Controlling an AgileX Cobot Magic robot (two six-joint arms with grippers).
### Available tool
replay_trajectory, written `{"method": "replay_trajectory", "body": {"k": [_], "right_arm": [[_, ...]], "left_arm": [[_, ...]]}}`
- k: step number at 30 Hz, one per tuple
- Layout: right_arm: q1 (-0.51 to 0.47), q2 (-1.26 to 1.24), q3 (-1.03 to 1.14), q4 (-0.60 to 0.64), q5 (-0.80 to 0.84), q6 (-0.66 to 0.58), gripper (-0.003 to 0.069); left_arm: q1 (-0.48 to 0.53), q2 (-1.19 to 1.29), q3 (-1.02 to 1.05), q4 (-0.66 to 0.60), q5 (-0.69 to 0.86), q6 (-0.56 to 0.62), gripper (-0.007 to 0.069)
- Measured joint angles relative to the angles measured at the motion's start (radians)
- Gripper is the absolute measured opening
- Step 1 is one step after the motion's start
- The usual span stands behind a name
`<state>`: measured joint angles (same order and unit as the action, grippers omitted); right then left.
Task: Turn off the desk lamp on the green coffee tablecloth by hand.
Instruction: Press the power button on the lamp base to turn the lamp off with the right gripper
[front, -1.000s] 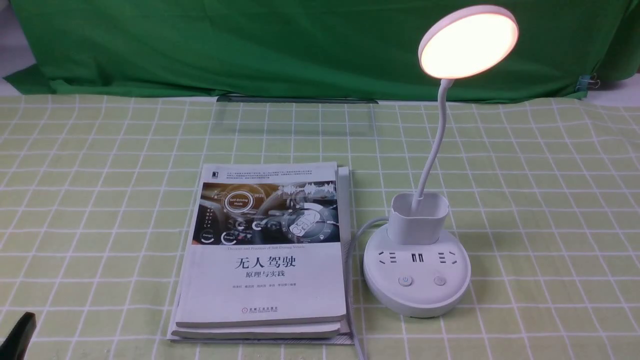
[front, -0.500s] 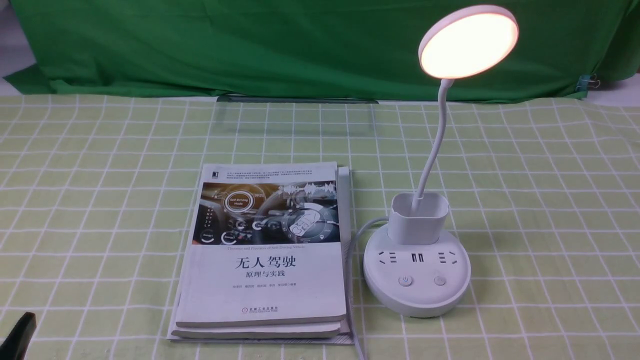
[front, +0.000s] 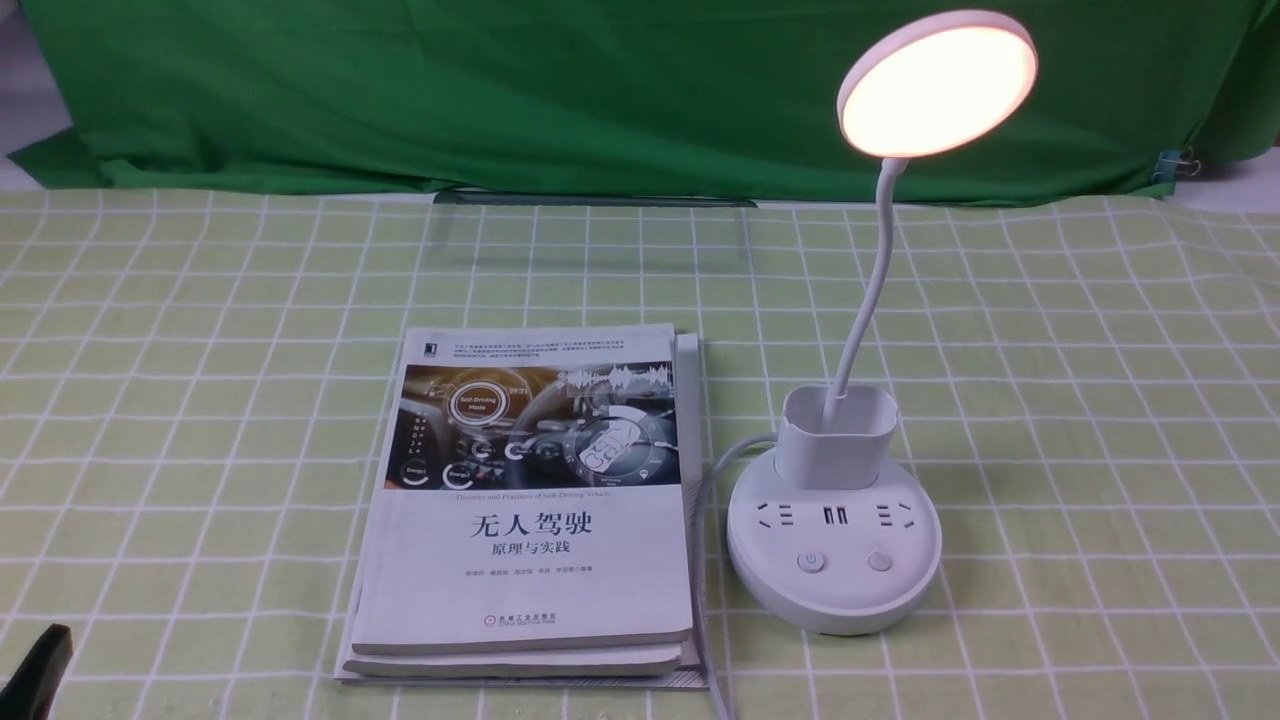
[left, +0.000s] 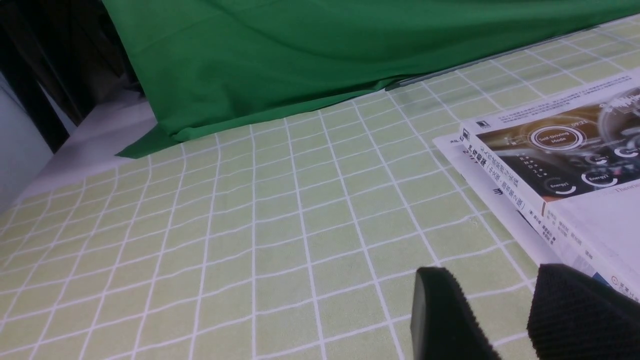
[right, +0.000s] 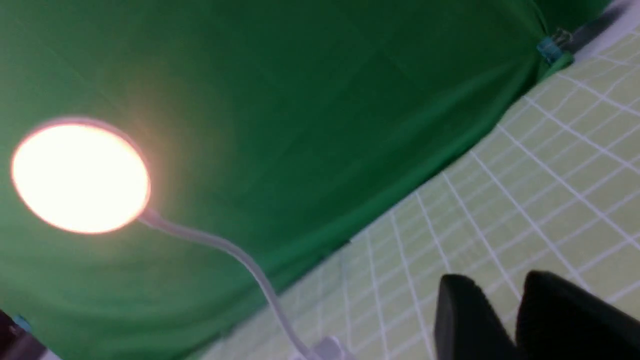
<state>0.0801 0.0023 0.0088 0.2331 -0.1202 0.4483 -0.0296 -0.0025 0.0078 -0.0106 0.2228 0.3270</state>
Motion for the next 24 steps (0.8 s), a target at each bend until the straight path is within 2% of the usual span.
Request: {"method": "replay_trajectory", "body": {"k": [9, 12, 16, 17, 21, 24], "right_arm": [[0.000, 0.000, 0.000, 0.004, -0.068, 0.017, 0.0239], [0.000, 0.000, -0.003, 0.004, -0.044, 0.010, 0.0196], [0.020, 0.069, -0.114, 0.002, 0.169, -0.094, 0.0068], [0.038, 0.138, -0.205, 0.001, 0.299, -0.179, 0.0048], [0.092, 0.426, -0.510, -0.006, 0.655, -0.417, 0.0046], [0.103, 0.640, -0.675, -0.024, 0.833, -0.507, 0.0046]], "left_arm": [[0.000, 0.000, 0.000, 0.000, 0.000, 0.000, 0.0243], [0.000, 0.000, 0.000, 0.000, 0.000, 0.000, 0.0243], [0.000, 0.000, 0.000, 0.000, 0.000, 0.000, 0.0243], [0.000, 0.000, 0.000, 0.000, 0.000, 0.000, 0.0243], [0.000, 0.000, 0.000, 0.000, 0.000, 0.000, 0.0243], [0.000, 0.000, 0.000, 0.000, 0.000, 0.000, 0.0243]]}}
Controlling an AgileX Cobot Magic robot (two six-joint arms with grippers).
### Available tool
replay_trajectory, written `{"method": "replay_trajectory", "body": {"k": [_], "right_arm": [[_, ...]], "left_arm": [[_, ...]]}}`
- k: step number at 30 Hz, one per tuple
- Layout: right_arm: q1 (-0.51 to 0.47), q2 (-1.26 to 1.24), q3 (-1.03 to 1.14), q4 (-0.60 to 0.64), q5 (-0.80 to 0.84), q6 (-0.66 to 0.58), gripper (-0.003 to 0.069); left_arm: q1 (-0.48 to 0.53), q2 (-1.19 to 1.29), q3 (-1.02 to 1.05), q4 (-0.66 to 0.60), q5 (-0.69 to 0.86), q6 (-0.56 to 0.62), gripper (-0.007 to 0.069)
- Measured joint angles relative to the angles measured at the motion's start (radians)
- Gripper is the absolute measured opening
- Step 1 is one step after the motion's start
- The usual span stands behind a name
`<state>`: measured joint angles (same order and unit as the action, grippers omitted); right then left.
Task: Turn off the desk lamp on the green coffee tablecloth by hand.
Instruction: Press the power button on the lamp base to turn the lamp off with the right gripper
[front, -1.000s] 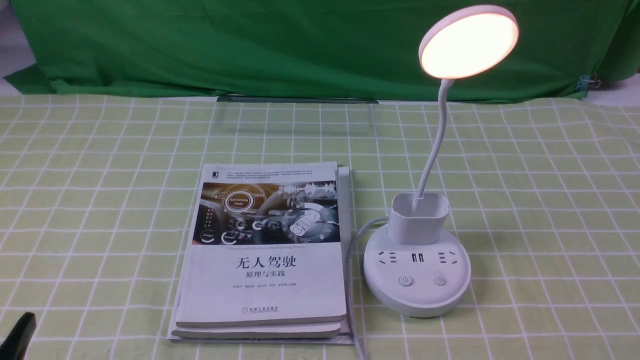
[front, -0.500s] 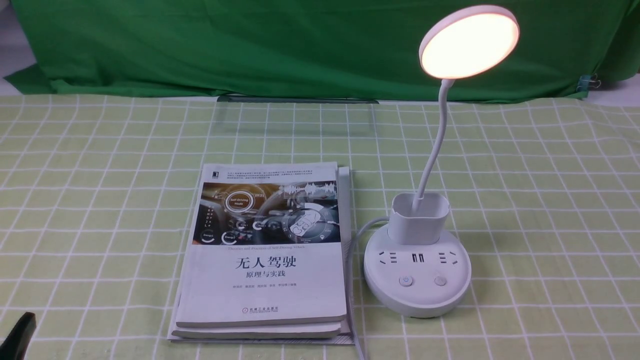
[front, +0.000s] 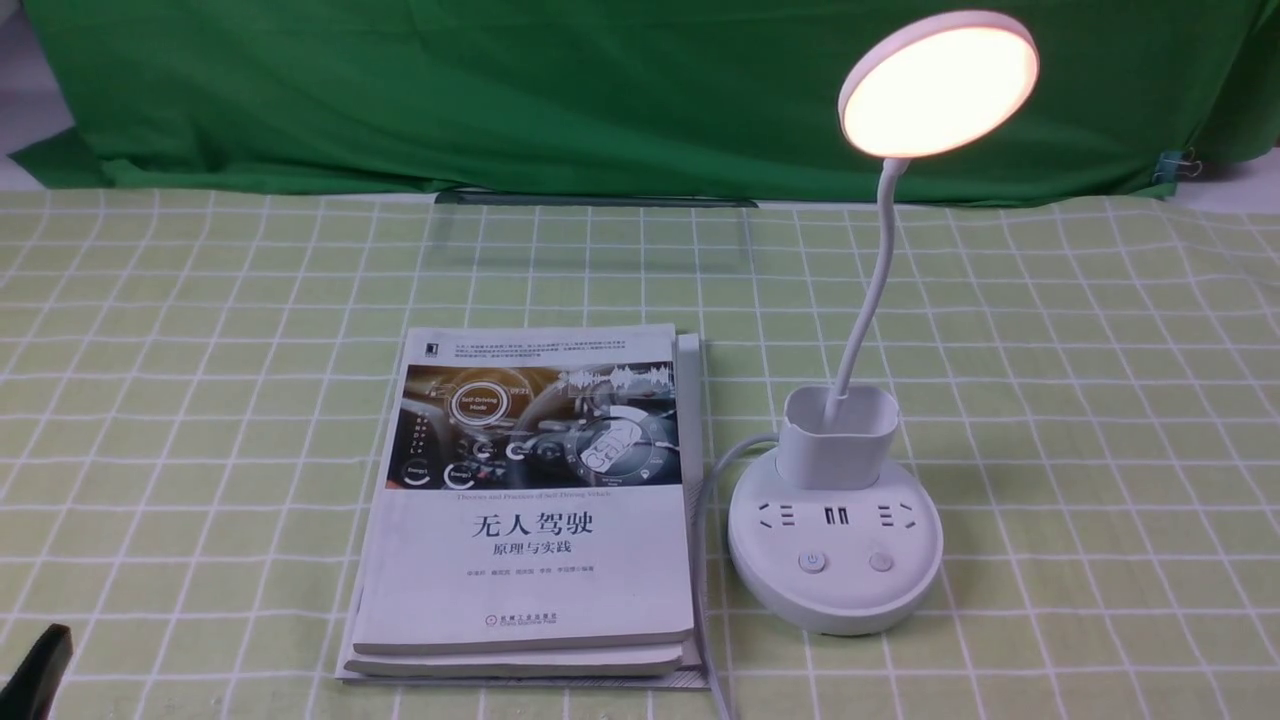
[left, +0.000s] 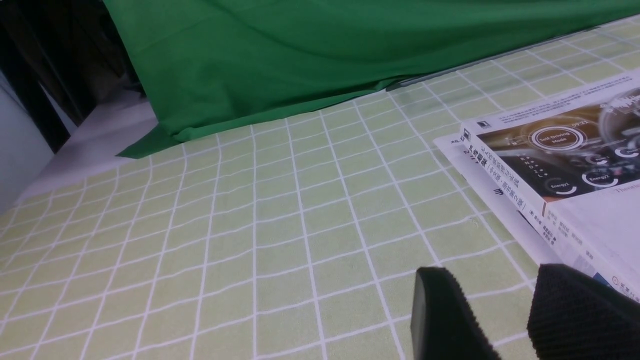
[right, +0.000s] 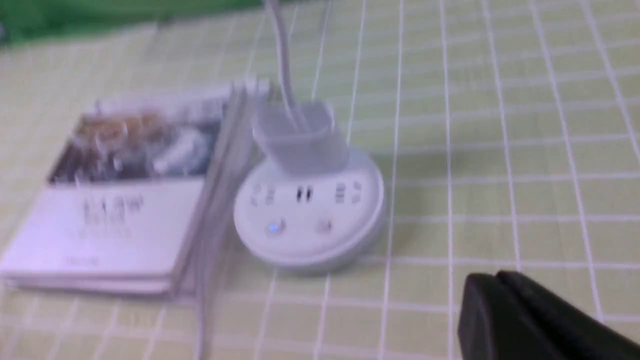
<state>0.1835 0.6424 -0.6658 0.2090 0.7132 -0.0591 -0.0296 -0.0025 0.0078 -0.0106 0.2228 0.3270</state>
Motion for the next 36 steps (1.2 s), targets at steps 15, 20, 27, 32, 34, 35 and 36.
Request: {"method": "replay_trajectory", "body": {"k": [15, 20, 27, 32, 34, 35, 36], "right_arm": [[0.310, 0.889, -0.386, -0.076, 0.080, -0.061, 0.0044], [0.323, 1.040, -0.476, -0.085, 0.064, -0.061, 0.0044], [0.323, 1.128, -0.535, -0.088, 0.030, -0.061, 0.0044], [0.316, 1.199, -0.537, -0.088, 0.016, -0.061, 0.0044], [0.315, 1.211, -0.545, -0.089, 0.022, -0.062, 0.0045], [0.315, 1.218, -0.548, -0.088, 0.024, -0.062, 0.0045], [0.314, 1.221, -0.552, -0.088, 0.028, -0.062, 0.0045]], "left_arm": [[0.000, 0.000, 0.000, 0.000, 0.000, 0.000, 0.0243], [0.000, 0.000, 0.000, 0.000, 0.000, 0.000, 0.0243], [0.000, 0.000, 0.000, 0.000, 0.000, 0.000, 0.0243], [0.000, 0.000, 0.000, 0.000, 0.000, 0.000, 0.0243], [0.000, 0.000, 0.000, 0.000, 0.000, 0.000, 0.0243], [0.000, 0.000, 0.000, 0.000, -0.001, 0.000, 0.0243], [0.000, 0.000, 0.000, 0.000, -0.001, 0.000, 0.0243]]}}
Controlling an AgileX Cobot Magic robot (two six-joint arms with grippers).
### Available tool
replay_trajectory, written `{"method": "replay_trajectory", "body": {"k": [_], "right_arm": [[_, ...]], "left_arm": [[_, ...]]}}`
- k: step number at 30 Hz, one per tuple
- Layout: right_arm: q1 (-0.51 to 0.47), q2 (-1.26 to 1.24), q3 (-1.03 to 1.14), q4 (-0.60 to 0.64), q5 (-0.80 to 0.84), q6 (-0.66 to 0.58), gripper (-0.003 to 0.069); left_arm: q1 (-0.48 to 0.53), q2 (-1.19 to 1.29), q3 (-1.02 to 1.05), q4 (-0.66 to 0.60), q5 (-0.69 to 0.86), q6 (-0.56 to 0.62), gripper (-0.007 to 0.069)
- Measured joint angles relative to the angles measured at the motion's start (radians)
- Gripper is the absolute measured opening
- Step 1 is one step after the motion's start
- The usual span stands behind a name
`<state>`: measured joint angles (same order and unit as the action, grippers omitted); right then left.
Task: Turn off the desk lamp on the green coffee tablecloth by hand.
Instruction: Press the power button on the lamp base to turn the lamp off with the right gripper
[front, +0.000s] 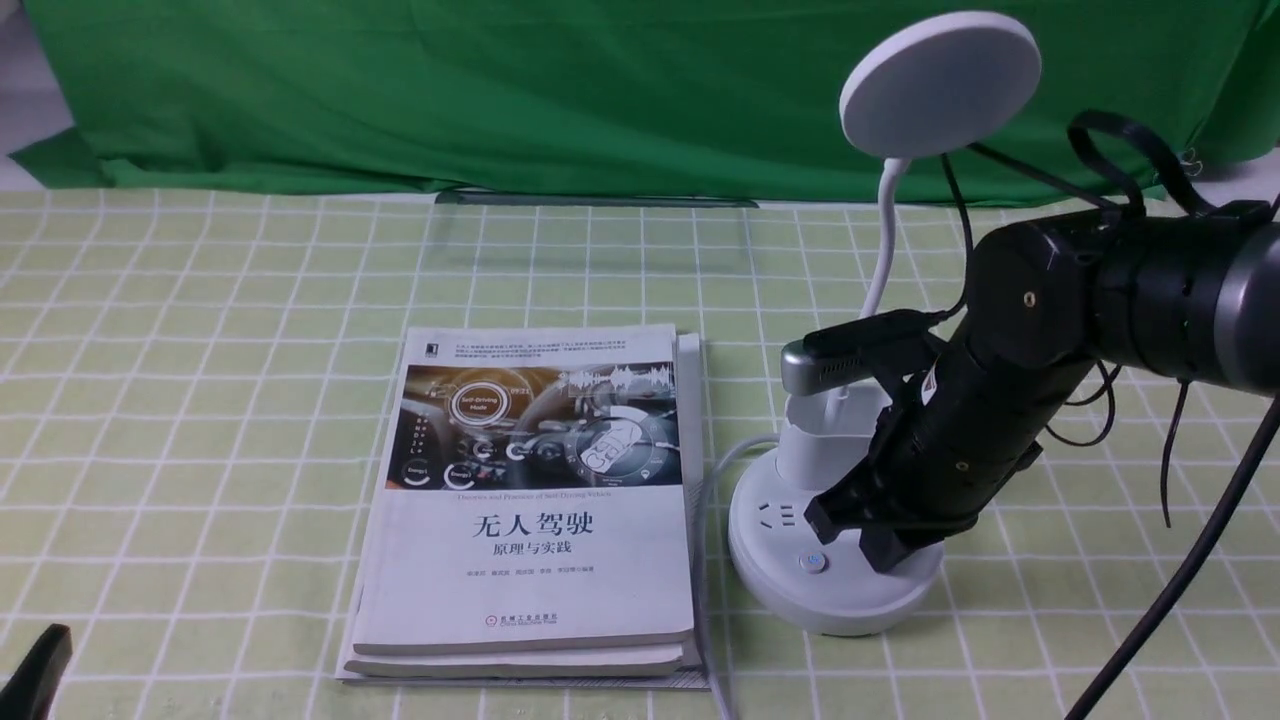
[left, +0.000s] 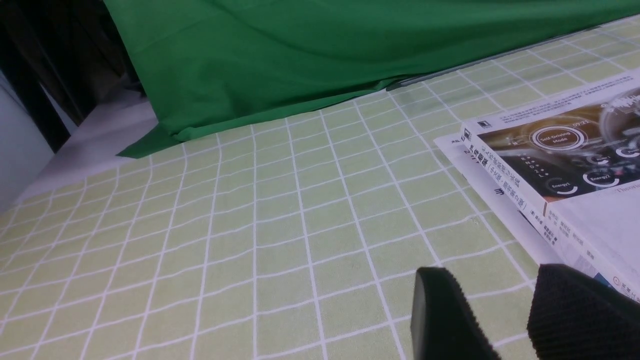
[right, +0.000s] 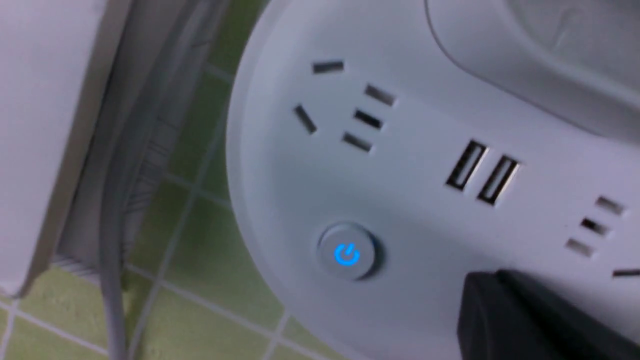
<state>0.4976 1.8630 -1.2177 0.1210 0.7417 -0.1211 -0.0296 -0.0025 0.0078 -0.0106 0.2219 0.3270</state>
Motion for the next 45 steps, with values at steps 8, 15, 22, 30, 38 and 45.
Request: {"method": "replay_trajectory", "body": {"k": [8, 15, 22, 30, 38, 45], "right_arm": [[0.000, -0.018, 0.002, -0.002, 0.000, 0.000, 0.0045], [0.000, -0.114, 0.010, -0.005, -0.005, 0.002, 0.0045], [0.000, -0.068, 0.010, -0.005, -0.015, 0.003, 0.0045], [-0.001, 0.007, -0.005, -0.008, -0.026, 0.003, 0.0046], [0.000, -0.048, 0.009, -0.032, -0.016, 0.012, 0.0046], [0.000, -0.117, 0.010, -0.035, -0.013, 0.021, 0.0046]], "left_arm": [[0.000, 0.000, 0.000, 0.000, 0.000, 0.000, 0.0243], [0.000, 0.000, 0.000, 0.000, 0.000, 0.000, 0.0243], [0.000, 0.000, 0.000, 0.000, 0.000, 0.000, 0.0243], [0.000, 0.000, 0.000, 0.000, 0.000, 0.000, 0.0243], [0.000, 0.000, 0.000, 0.000, 0.000, 0.000, 0.0243], [0.000, 0.000, 0.000, 0.000, 0.000, 0.000, 0.0243]]}}
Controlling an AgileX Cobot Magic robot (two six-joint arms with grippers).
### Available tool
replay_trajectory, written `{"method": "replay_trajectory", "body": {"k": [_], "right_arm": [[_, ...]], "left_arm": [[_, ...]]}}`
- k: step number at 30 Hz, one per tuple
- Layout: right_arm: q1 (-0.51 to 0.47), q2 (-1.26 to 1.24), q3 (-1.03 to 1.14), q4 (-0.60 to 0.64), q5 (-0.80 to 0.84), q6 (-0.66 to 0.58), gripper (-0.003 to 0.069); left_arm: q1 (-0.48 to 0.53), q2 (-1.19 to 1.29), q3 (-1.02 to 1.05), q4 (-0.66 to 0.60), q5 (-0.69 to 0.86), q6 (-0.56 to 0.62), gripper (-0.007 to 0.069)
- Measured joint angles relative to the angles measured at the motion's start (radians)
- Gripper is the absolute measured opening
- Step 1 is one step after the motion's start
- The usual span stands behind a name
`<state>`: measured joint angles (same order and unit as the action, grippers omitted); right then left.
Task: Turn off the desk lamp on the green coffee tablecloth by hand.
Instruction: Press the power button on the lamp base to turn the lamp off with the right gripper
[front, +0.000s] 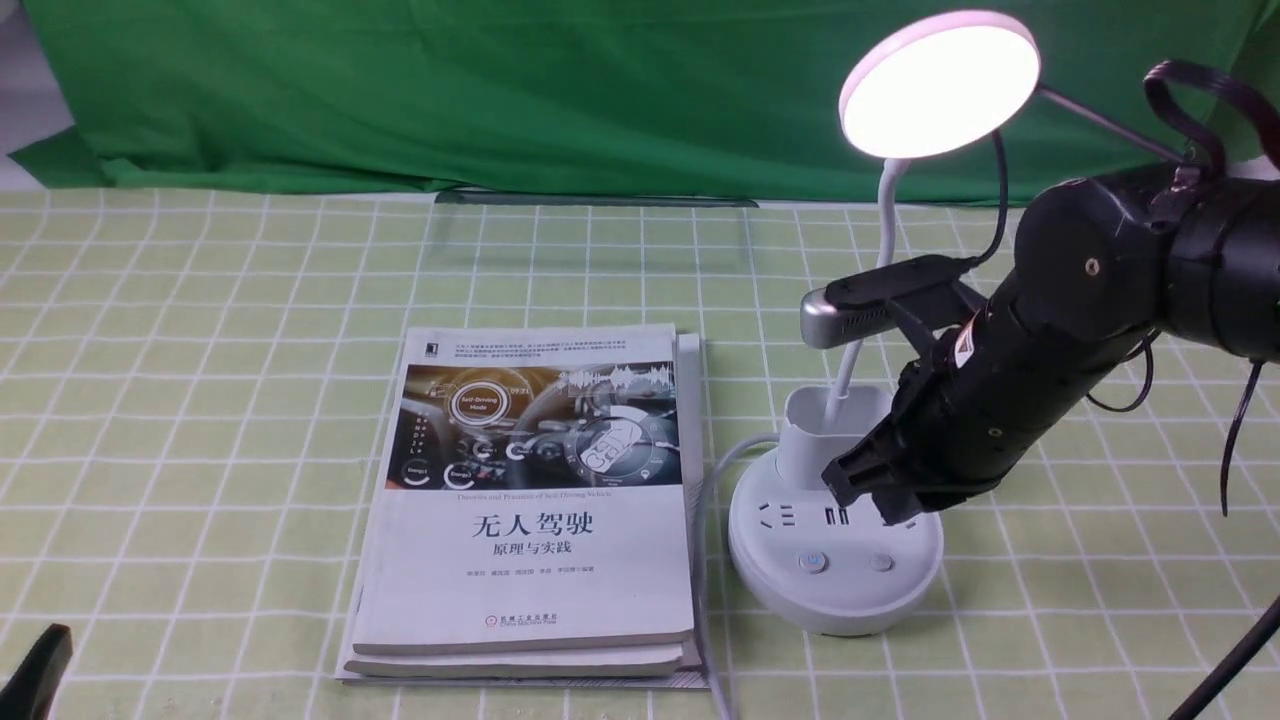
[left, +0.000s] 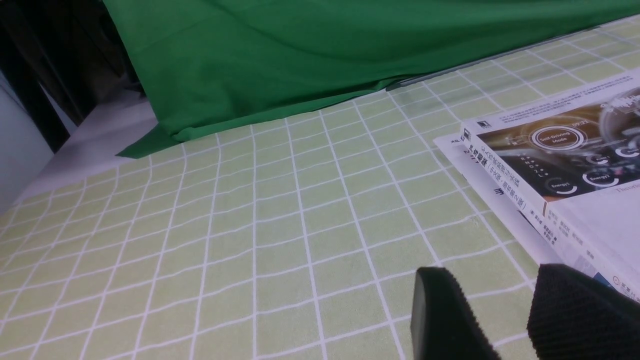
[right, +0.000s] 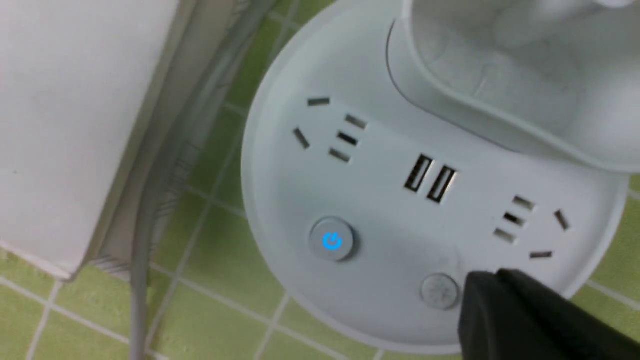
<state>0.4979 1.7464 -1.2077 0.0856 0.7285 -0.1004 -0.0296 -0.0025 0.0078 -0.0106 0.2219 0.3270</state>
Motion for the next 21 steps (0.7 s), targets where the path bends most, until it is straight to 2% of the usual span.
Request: {"method": "replay_trajectory", "body": {"k": [13, 21], "right_arm": [[0.004, 0.112, -0.009, 0.003, -0.004, 0.008, 0.0046], [0.009, -0.016, 0.019, -0.014, 0.022, 0.019, 0.0046]], "left_arm": [[0.000, 0.000, 0.000, 0.000, 0.000, 0.000, 0.0243], [0.000, 0.000, 0.000, 0.000, 0.000, 0.000, 0.0243]]}}
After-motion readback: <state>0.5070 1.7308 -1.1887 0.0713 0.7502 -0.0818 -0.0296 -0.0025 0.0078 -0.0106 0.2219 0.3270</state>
